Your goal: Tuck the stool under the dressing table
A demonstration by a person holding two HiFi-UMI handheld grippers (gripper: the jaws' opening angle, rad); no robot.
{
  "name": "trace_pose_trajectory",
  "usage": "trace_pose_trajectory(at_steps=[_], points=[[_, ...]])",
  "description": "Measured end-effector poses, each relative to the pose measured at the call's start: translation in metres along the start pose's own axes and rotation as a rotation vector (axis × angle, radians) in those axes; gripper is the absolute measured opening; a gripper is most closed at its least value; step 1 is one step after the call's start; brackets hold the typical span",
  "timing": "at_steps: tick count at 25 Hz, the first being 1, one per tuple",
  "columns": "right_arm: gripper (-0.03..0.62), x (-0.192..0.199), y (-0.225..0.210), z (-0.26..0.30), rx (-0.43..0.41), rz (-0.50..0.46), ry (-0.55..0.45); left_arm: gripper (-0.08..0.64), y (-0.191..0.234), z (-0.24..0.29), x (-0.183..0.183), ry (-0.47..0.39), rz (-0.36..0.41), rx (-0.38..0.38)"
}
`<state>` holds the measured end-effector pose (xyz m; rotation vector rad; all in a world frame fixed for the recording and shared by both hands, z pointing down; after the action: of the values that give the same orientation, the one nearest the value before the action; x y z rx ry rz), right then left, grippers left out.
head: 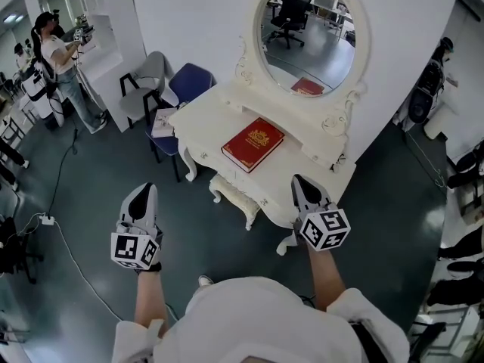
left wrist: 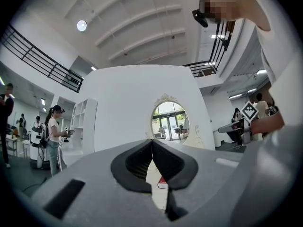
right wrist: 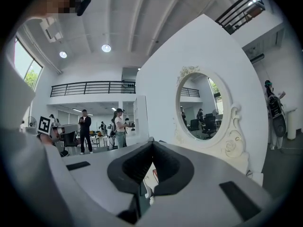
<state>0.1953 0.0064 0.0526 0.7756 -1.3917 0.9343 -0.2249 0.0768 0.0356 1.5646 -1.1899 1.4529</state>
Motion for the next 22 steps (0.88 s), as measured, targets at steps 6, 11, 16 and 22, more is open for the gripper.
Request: trace_pose_trajectory(at_steps=[6, 11, 16, 22], points=[[0.002, -0.004, 0.008, -0.015, 0.028, -0.006, -0.010, 0.015, 0.008, -0.026, -0.010, -0.034, 0.004, -0.040], [0.002, -0.003, 0.019, -0.026, 0.054, 0.003, -0.021, 0.015, 0.012, -0.049, -0.019, -0.047, 0.028, -0.067], [0.002, -0.009, 0.024, -0.035, 0.073, -0.042, -0.034, 0.015, 0.006, -0.072, -0.015, -0.060, 0.003, -0.102], [0.002, -0.013, 0.034, -0.030, 0.058, -0.056, -0.042, 0.015, 0.009, -0.075, -0.010, -0.058, -0.017, -0.101]])
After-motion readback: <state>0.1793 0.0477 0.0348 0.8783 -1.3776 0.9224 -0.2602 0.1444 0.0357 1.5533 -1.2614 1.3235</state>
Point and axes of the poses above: the fingertips, and each gripper's own axes: z forward along the fingers, y to its left, x out of its underside, the point moved 8 cm from there along -z, backward along the fingers, and after that the axes turned 4 degrees about x, right-handed, at the moved point
